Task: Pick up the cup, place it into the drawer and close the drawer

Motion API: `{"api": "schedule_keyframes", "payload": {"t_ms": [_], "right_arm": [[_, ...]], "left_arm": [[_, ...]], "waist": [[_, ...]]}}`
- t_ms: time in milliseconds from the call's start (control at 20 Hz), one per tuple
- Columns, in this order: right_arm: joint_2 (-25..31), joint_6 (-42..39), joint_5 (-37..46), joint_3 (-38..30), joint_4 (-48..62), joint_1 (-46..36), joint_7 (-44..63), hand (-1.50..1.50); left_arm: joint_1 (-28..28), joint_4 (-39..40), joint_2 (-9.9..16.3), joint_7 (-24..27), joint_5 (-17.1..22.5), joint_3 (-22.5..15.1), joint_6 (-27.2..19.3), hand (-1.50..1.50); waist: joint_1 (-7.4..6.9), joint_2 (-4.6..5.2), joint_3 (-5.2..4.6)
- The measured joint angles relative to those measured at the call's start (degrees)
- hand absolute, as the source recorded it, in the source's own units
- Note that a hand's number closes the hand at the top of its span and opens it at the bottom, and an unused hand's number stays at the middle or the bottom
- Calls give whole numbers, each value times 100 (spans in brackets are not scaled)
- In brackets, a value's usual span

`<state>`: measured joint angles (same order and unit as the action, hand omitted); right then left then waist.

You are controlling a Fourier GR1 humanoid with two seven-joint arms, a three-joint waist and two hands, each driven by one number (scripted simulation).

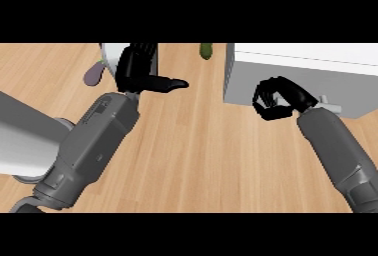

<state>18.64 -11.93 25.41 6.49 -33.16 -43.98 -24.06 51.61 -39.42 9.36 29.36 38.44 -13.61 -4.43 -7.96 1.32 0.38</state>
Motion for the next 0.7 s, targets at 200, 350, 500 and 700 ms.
{"api": "schedule_keyframes", "payload": {"t_ms": [200,350,500,700], "right_arm": [[36,-237,-206,-149,56,6,-80,150],[97,-496,-351,-220,39,23,-90,150],[172,-766,-479,-265,-24,50,-74,150],[274,-1117,-655,-330,-135,109,-15,150]], "left_arm": [[-118,-120,92,-73,8,-31,131,-150],[-157,-206,146,-129,33,-27,196,-150],[-246,-255,160,-143,28,-67,284,-150],[-295,-335,219,-185,58,-65,397,-150]], "waist": [[-53,-7,0],[-97,-6,11],[-137,14,18],[-202,32,33]]}}
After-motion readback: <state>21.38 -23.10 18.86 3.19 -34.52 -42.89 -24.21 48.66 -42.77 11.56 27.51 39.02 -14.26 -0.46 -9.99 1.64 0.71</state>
